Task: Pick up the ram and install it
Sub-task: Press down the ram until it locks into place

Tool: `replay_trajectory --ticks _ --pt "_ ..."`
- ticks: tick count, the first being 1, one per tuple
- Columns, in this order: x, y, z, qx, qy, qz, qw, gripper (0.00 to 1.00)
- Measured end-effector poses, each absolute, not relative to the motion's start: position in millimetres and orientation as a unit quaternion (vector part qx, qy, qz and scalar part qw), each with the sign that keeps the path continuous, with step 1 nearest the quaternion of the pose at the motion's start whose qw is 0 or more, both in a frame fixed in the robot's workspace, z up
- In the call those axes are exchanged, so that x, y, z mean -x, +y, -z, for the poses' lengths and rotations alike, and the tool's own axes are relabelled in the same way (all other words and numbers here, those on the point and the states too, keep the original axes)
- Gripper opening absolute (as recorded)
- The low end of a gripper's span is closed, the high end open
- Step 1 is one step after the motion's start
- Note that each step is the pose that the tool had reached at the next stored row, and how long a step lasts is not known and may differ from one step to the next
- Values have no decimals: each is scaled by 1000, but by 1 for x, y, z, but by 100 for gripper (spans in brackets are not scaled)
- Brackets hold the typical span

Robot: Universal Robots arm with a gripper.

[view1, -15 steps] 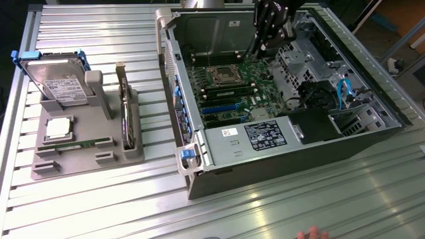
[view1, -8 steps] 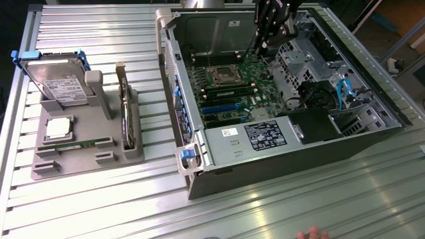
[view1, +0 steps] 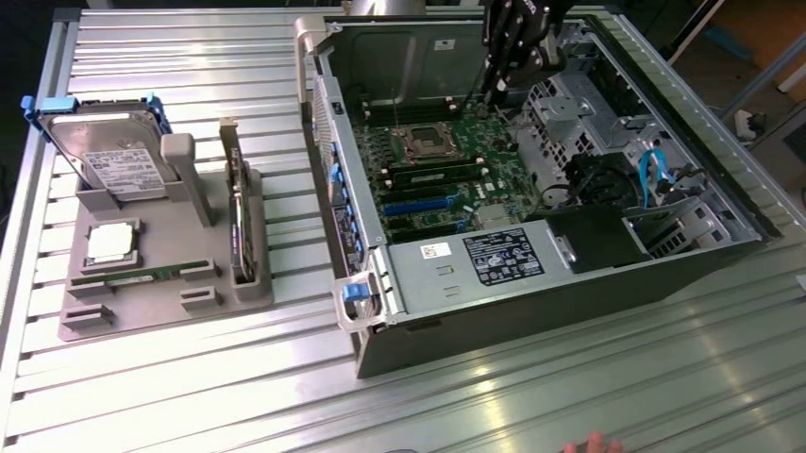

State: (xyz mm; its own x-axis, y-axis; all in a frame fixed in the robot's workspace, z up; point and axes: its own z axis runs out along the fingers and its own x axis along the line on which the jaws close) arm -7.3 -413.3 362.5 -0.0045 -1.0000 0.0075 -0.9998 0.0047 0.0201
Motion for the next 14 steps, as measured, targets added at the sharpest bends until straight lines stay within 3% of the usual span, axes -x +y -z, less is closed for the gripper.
replay_trajectory --ticks 6,7,14 --pt "7 -413 -363 -705 -709 4 10 24" --pt "7 -413 -363 -705 -709 4 10 11" --pt "7 -413 -363 -705 -709 4 10 11"
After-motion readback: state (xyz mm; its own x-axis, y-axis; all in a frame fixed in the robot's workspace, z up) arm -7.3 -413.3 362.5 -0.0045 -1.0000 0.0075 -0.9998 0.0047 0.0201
